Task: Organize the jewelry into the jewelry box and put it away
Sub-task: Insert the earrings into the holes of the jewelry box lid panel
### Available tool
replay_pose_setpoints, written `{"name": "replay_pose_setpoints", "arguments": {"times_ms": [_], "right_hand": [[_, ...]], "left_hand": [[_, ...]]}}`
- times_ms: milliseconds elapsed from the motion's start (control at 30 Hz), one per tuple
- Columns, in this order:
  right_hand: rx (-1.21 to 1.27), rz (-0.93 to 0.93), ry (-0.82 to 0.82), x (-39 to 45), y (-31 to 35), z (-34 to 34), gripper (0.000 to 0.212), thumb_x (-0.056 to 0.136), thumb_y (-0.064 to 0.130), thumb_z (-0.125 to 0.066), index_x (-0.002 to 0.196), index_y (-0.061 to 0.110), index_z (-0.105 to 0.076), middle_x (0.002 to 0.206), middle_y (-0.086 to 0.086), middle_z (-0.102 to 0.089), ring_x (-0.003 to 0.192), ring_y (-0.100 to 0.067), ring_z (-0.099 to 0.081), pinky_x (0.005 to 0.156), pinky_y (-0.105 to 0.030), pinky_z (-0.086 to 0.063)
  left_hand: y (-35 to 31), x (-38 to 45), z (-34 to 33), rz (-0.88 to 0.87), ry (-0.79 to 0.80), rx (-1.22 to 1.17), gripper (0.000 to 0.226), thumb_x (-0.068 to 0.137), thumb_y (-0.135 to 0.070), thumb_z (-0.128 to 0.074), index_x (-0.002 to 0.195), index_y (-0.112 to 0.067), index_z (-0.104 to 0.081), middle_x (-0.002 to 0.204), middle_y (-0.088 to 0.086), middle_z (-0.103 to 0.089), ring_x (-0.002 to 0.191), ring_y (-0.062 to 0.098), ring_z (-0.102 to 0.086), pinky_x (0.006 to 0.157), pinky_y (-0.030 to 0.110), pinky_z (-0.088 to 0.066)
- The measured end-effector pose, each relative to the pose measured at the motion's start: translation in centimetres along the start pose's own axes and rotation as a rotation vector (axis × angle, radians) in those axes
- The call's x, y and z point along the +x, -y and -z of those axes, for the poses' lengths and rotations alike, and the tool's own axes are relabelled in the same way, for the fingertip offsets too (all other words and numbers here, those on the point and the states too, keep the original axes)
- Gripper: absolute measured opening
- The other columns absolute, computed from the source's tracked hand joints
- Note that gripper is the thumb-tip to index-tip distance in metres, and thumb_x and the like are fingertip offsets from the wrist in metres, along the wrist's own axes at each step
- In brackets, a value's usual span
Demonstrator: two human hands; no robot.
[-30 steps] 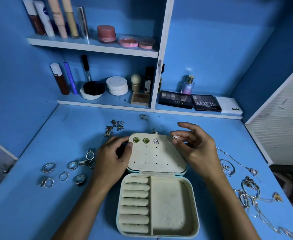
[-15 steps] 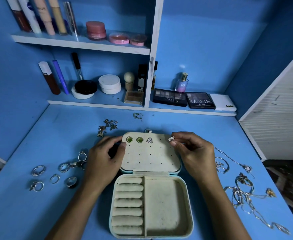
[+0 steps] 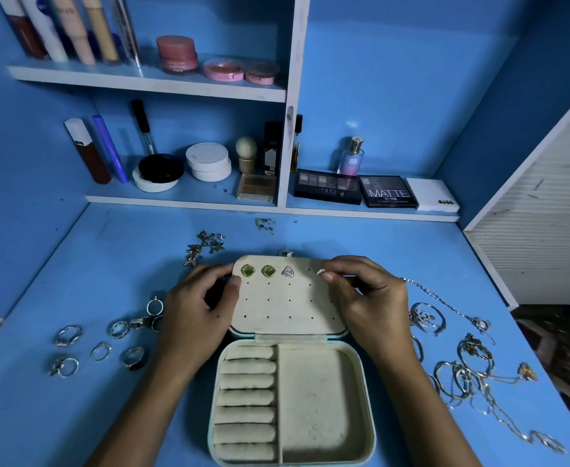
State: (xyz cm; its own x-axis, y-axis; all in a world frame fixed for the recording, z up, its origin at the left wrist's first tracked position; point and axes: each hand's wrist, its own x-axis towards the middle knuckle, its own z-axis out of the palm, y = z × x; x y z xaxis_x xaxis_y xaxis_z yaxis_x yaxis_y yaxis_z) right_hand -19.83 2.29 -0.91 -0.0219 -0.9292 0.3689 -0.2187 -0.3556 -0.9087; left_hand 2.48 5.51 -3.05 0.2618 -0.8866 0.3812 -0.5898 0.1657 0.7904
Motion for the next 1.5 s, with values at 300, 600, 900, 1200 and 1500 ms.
{"name": "replay_pose_setpoints", "arguments": {"times_ms": [300,600,900,1200,1500], "right_hand": [[-0.036,-0.042,0.014,-0.3,0.2,-0.3,0.015,0.080,0.007,-0.081,0.088,0.020,-0.078,0.082,0.010,-0.075,0.087,-0.005,-0.064,0.074,-0.008,-0.041],[-0.013,-0.117,-0.015,-0.3,0.0,-0.9,0.020,0.082,0.013,-0.080,0.086,0.029,-0.068,0.081,0.014,-0.076,0.098,-0.024,-0.068,0.083,-0.036,-0.051],[-0.045,-0.095,-0.025,-0.3,0.0,-1.1,0.028,0.083,0.014,-0.080,0.094,0.033,-0.062,0.085,0.015,-0.076,0.098,-0.023,-0.067,0.083,-0.042,-0.050],[0.048,-0.147,-0.007,-0.3,0.6,-1.0,0.026,0.084,0.007,-0.078,0.099,0.022,-0.063,0.081,0.011,-0.076,0.069,0.000,-0.060,0.073,-0.017,-0.045],[0.022,-0.132,0.001,-0.2,0.3,-1.1,0.025,0.085,0.009,-0.077,0.100,0.024,-0.063,0.084,0.011,-0.076,0.081,-0.006,-0.064,0.079,-0.025,-0.046]], "left_hand": [[-0.3,0.0,0.0,-0.015,-0.020,-0.023,0.023,0.087,-0.024,-0.061,0.105,-0.018,-0.074,0.100,-0.020,-0.067,0.095,-0.005,-0.060,0.082,0.006,-0.041],[-0.4,-0.1,0.0,-0.050,-0.029,-0.032,0.022,0.089,-0.024,-0.060,0.105,-0.018,-0.073,0.104,-0.021,-0.066,0.098,-0.004,-0.060,0.082,0.008,-0.042],[-0.3,-0.1,0.1,-0.062,-0.033,-0.034,0.021,0.089,-0.024,-0.061,0.107,-0.019,-0.072,0.104,-0.017,-0.067,0.098,-0.003,-0.061,0.082,0.010,-0.044],[-0.3,-0.1,0.1,-0.065,-0.036,-0.033,0.021,0.089,-0.023,-0.061,0.107,-0.017,-0.072,0.105,-0.015,-0.067,0.099,-0.004,-0.060,0.083,0.007,-0.042],[-0.3,-0.2,0.2,-0.055,-0.037,-0.038,0.022,0.090,-0.024,-0.061,0.108,-0.018,-0.072,0.105,-0.013,-0.067,0.100,-0.004,-0.060,0.083,0.007,-0.042]]}}
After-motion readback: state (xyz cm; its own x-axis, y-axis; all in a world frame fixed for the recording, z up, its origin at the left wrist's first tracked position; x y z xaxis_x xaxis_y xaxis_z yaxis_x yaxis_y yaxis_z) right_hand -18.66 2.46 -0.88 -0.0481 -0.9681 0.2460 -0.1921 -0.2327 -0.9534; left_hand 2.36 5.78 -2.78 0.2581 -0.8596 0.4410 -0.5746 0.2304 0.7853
